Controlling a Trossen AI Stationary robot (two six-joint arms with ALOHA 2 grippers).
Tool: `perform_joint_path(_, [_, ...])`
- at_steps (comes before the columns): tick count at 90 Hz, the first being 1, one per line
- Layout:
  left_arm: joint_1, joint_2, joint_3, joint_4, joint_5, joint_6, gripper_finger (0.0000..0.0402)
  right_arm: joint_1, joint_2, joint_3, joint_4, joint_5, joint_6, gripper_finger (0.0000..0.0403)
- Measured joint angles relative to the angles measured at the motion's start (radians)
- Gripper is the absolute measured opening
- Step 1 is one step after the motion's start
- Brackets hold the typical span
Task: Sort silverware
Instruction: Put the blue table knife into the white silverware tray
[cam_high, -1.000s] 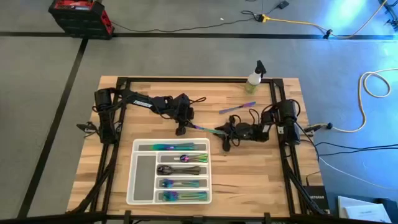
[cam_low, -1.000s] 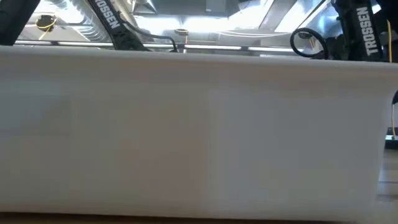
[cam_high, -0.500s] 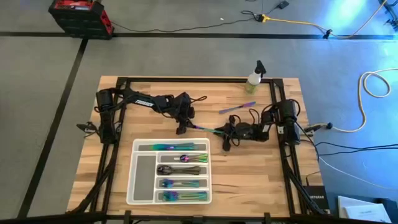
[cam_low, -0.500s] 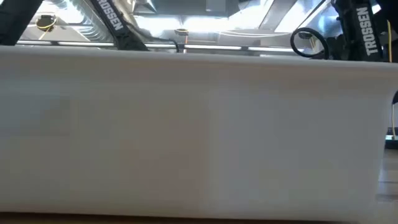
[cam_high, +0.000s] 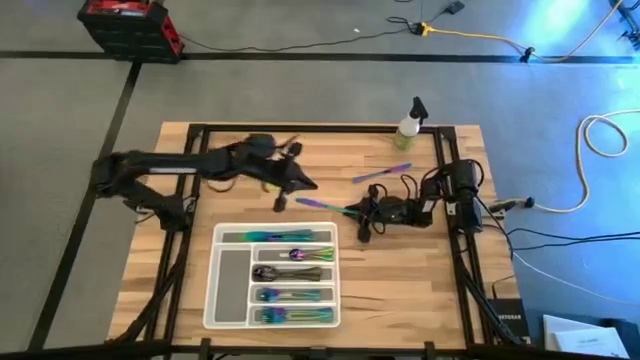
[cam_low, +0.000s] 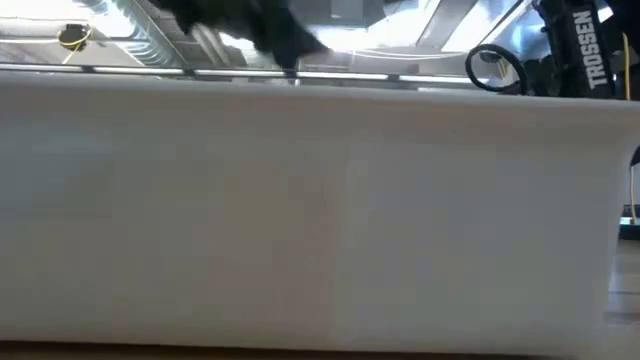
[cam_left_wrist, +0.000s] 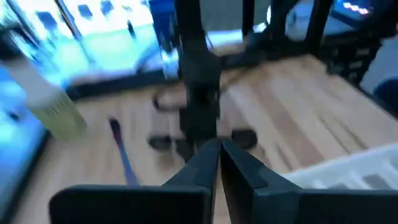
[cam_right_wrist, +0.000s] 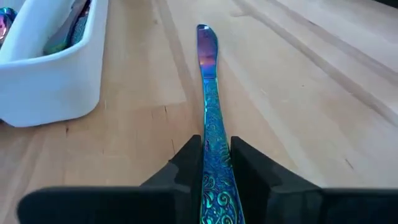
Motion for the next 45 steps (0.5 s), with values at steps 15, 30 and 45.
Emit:
perform_joint_path(15, [-0.094,-0.226,-0.009,-0.033,-0.127,0.012,0.0003,-0.001,-0.085,0.011,-0.017,0.011,0.002,0.0049])
perform_joint_path(30, [-0.174,-0.411,-0.011,-0.19,-0.185,-0.017,0.0003,0.0,-0.158,0.043,-0.015,0.017,-0.011,0.0049])
perform_joint_path(45, [-0.293,-0.54,-0.028,-0.349,-0.348,-0.073,0.0002,0.0,-0.202,0.148,-0.11,-0.041,-0.021,0.0049])
